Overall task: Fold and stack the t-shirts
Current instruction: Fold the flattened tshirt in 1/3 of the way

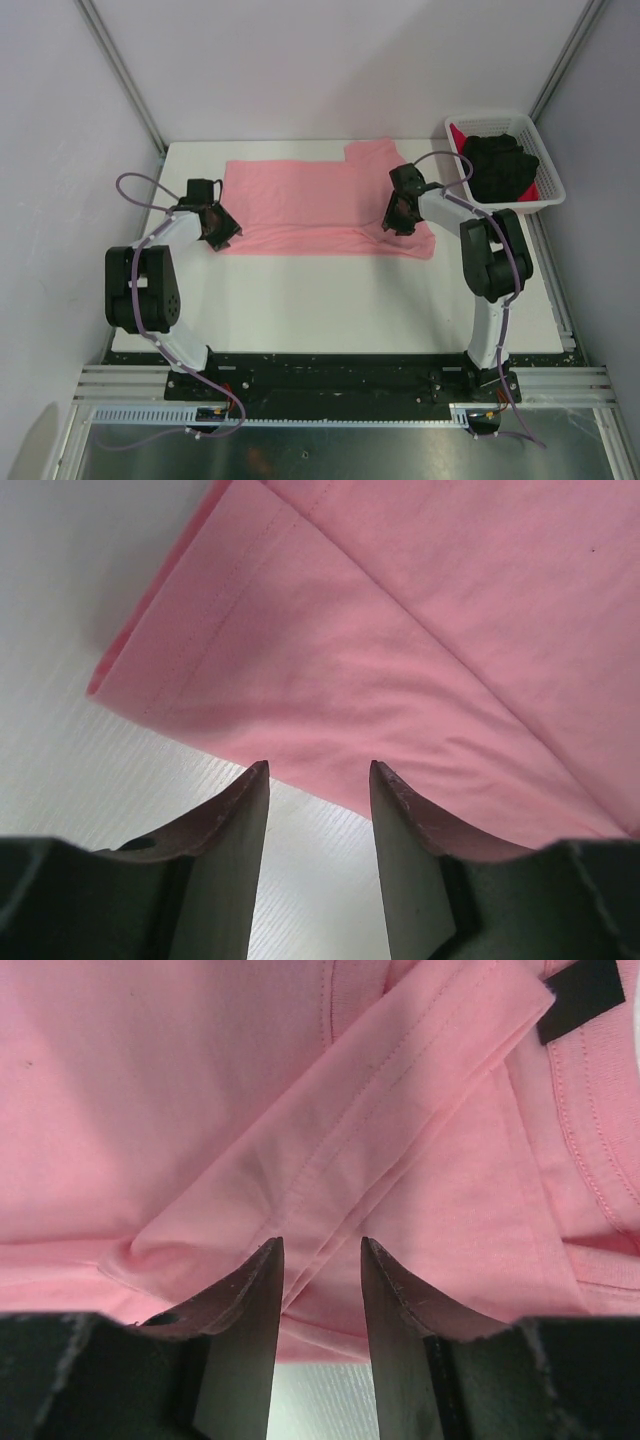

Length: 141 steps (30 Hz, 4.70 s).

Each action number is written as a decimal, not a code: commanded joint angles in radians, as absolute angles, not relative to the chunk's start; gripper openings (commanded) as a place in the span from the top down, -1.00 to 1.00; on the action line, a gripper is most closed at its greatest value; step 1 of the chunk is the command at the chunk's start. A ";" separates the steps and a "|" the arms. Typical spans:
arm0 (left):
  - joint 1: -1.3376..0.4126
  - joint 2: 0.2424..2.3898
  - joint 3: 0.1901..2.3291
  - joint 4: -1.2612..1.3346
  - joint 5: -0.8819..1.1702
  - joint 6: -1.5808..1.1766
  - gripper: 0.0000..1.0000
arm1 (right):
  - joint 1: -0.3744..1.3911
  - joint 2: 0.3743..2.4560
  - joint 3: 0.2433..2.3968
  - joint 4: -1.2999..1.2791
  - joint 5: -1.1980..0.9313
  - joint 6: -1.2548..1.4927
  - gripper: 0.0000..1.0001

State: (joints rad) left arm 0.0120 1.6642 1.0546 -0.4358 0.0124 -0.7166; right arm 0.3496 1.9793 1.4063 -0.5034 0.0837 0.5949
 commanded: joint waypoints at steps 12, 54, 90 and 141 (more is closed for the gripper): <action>0.009 1.658 1.052 -0.420 0.018 -0.719 0.02 | 0.340 2.028 1.407 -0.446 0.042 0.632 0.29; 0.009 1.676 1.065 -0.420 0.020 -0.710 0.02 | 0.325 2.254 1.835 -0.578 0.050 0.571 0.82; 0.009 1.669 1.056 -0.419 0.020 -0.710 0.01 | 0.375 1.929 1.401 -0.393 0.113 0.553 1.00; 0.009 1.567 1.028 -0.420 0.088 -0.703 0.00 | 0.220 1.591 1.098 -0.397 0.067 0.558 0.33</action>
State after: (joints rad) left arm 0.0120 1.5940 1.0328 -0.4305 0.0639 -0.7143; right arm 0.2276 1.6993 1.1927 -0.4320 0.0490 0.5503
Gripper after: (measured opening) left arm 0.497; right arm 0.316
